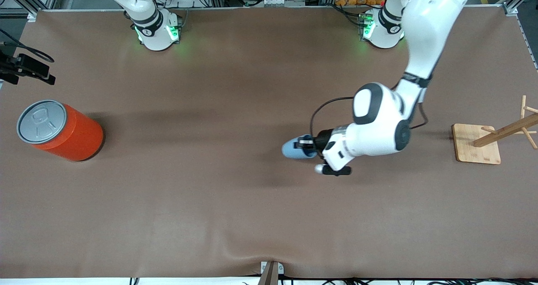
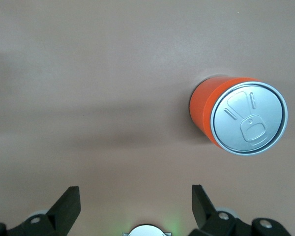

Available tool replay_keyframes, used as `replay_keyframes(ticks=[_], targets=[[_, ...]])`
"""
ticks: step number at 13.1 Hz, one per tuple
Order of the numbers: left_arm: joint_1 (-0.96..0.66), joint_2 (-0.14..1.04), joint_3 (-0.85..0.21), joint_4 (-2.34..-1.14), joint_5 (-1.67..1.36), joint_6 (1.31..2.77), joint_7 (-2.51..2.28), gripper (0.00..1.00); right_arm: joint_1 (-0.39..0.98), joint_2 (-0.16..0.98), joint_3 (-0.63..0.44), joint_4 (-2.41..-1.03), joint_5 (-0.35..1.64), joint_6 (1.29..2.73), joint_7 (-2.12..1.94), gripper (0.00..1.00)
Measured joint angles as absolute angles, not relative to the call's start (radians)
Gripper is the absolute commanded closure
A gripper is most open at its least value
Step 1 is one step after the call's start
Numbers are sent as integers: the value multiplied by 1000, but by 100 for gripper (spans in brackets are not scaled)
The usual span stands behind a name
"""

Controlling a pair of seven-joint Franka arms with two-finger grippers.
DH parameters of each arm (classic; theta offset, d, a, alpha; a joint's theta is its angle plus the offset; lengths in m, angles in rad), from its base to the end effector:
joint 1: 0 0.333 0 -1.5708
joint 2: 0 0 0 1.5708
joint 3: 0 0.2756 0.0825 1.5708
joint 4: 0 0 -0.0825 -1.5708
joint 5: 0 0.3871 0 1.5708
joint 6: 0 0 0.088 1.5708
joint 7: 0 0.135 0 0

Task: Flip cup
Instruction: 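Lift the blue cup and rotate it rim-up with the left gripper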

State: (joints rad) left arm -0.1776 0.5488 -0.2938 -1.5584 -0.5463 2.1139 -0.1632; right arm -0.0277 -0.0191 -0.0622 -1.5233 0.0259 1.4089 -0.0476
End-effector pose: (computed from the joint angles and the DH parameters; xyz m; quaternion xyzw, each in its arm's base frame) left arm 0.6039 -0.3246 0.2918 0.9523 0.0103 -0.0871 0.2923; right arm 0.5309 -0.0443 0.5755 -0.9986 0.0196 0.0466 0.0167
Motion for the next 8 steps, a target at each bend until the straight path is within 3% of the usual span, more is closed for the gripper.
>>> replay_keyframes(ticks=[4, 8], targets=[[-26, 485, -290, -1562, -251, 1980, -164, 100, -28, -19, -62, -1523, 26, 1409, -48, 0], [33, 477, -288, -1589, -74, 1971, -164, 100, -28, -19, -62, -1523, 26, 1409, -48, 0]])
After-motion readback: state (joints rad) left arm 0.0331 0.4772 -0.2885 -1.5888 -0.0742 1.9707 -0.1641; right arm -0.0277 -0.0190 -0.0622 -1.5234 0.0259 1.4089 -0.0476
